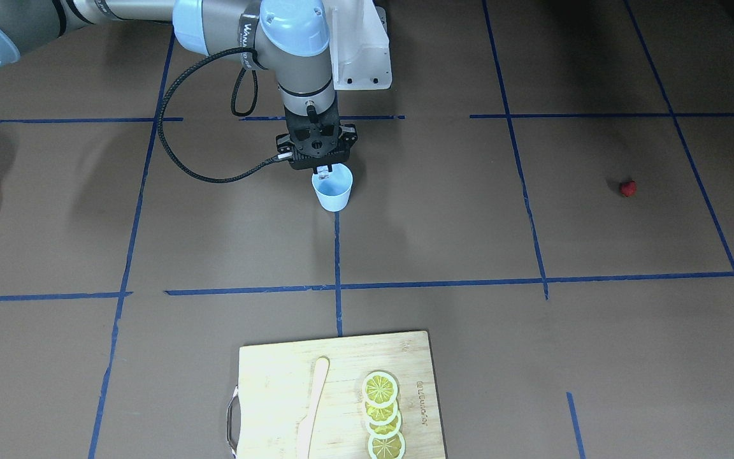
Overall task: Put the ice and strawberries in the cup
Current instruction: 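Carry the ice cube with the right gripper over the blue cup, then open the right gripper to drop the ice cube into the cup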
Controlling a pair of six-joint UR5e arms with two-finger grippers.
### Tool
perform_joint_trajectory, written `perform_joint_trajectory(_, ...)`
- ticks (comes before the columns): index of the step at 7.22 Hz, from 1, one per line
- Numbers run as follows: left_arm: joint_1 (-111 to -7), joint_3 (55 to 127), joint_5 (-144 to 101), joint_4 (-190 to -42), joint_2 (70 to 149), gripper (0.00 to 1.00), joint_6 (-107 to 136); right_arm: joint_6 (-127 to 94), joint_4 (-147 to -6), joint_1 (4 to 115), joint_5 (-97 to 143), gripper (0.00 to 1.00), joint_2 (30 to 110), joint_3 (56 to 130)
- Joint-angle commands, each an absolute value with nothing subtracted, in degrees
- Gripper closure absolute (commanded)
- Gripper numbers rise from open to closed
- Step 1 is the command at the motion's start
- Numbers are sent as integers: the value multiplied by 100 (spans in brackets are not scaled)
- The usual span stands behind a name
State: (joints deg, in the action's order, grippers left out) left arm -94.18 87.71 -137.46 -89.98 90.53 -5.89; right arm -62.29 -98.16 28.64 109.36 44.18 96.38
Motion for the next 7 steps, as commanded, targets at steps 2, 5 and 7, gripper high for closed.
perform_joint_trajectory(2,-9422,8780,-13746,-9000,9044,0,-589,-6231,-9800,2848,10925,72,4368,9624)
perform_joint_trajectory(5,-9422,8780,-13746,-9000,9044,0,-589,-6240,-9773,2848,10907,44,4351,9606)
perform_joint_trajectory(7,-9422,8789,-13746,-8991,9044,0,-589,-6240,-9773,2848,10899,35,4342,9606)
